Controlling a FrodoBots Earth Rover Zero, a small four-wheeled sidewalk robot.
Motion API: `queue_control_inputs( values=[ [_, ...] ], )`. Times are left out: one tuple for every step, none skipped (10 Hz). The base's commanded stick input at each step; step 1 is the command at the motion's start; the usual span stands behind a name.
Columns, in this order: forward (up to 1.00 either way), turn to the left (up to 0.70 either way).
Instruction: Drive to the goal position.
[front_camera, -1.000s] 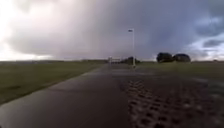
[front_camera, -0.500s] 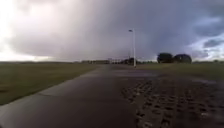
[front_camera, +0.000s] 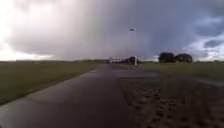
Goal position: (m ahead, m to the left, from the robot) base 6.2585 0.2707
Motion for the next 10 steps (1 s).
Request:
queue_control_inputs(
  values=[
    [0.7, 0.0],
    [0.7, 0.0],
    [0.7, 0.0],
    [0.7, 0.0],
    [0.7, 0.0],
    [0.7, 0.0],
    [0.7, 0.0],
    [0.7, 0.0],
    [0.7, 0.0],
    [0.7, 0.0]
  ],
)
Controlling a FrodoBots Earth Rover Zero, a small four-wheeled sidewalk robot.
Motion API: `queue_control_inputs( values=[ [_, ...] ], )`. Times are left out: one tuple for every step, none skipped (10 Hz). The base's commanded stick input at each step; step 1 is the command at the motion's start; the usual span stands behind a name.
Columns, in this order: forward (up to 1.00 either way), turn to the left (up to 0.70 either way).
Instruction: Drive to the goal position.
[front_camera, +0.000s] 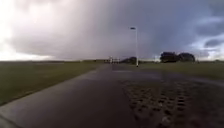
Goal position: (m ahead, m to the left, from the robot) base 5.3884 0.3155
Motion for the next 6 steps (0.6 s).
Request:
queue_control_inputs(
  values=[
    [0.7, 0.0],
    [0.7, 0.0],
    [0.7, 0.0],
    [0.7, 0.0],
    [0.7, 0.0],
    [0.7, 0.0]
  ],
)
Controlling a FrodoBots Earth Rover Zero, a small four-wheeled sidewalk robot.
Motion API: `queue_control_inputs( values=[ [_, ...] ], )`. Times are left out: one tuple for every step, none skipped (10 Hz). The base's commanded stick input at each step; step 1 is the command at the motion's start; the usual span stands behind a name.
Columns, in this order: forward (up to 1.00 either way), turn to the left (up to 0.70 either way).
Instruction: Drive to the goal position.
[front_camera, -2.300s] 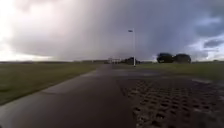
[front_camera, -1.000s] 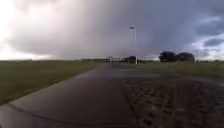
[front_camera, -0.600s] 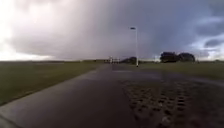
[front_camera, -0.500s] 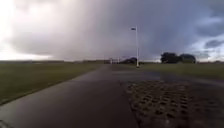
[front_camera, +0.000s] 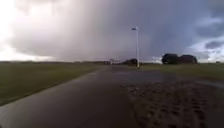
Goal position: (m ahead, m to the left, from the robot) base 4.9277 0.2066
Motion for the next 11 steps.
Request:
queue_control_inputs(
  values=[
    [0.7, 0.0],
    [0.7, 0.0],
    [0.7, 0.0],
    [0.7, 0.0],
    [0.7, 0.0],
    [0.7, 0.0],
    [0.7, 0.0],
    [0.7, 0.0],
    [0.7, 0.0],
    [0.7, 0.0],
    [0.7, 0.0]
  ],
)
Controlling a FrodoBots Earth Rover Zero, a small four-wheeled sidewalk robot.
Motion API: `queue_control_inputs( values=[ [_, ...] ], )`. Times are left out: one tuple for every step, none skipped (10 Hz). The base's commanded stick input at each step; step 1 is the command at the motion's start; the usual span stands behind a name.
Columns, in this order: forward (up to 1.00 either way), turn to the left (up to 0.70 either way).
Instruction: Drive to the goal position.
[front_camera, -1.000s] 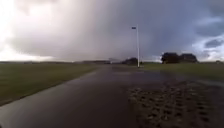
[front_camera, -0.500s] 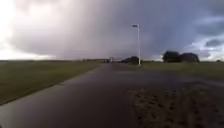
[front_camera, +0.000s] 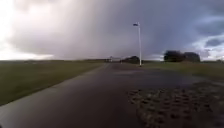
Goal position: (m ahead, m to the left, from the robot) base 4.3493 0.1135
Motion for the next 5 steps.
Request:
queue_control_inputs(
  values=[
    [0.7, 0.0],
    [0.7, 0.0],
    [0.7, 0.0],
    [0.7, 0.0],
    [0.7, 0.0]
  ],
)
